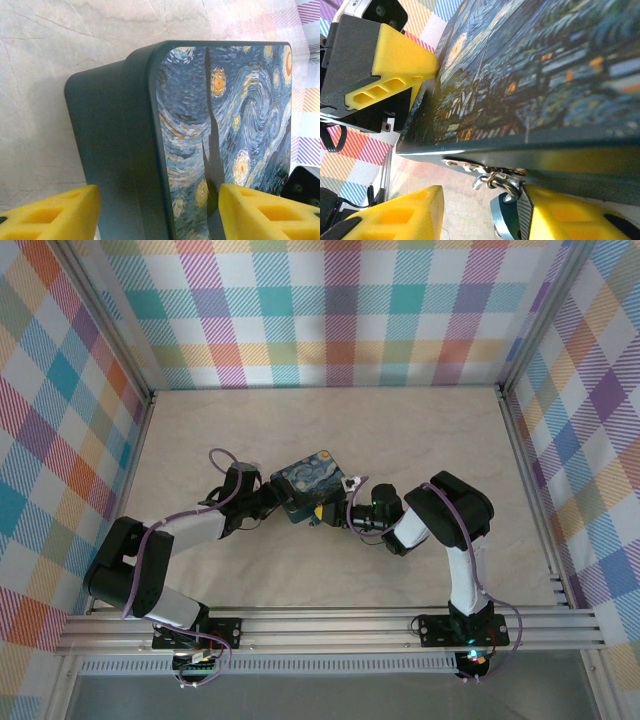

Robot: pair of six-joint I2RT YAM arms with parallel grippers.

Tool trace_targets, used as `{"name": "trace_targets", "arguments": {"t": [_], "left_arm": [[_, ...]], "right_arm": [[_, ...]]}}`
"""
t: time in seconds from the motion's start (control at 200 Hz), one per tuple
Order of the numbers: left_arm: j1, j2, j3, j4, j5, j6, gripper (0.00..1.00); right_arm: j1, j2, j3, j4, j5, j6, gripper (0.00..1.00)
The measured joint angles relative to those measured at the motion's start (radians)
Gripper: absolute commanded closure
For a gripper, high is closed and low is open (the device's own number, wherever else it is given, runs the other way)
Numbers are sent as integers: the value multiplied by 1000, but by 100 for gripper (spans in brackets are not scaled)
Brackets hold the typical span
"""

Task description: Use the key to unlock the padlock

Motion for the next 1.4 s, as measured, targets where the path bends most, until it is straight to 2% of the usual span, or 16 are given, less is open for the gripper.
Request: {"name": "trace_targets", "arguments": {"t": [0.55,0.825,1.4], "left_arm": [[-16,0,0,1,-8,-1,37],[-19,0,0,1,-11,-4,37],[-27,-27,-24,1,-34,-15,36]], "right_arm": [[1,1,2,-31,43,-1,79],[8,1,2,-37,64,6,93],[5,-44,-72,-13,146,26,98]]}}
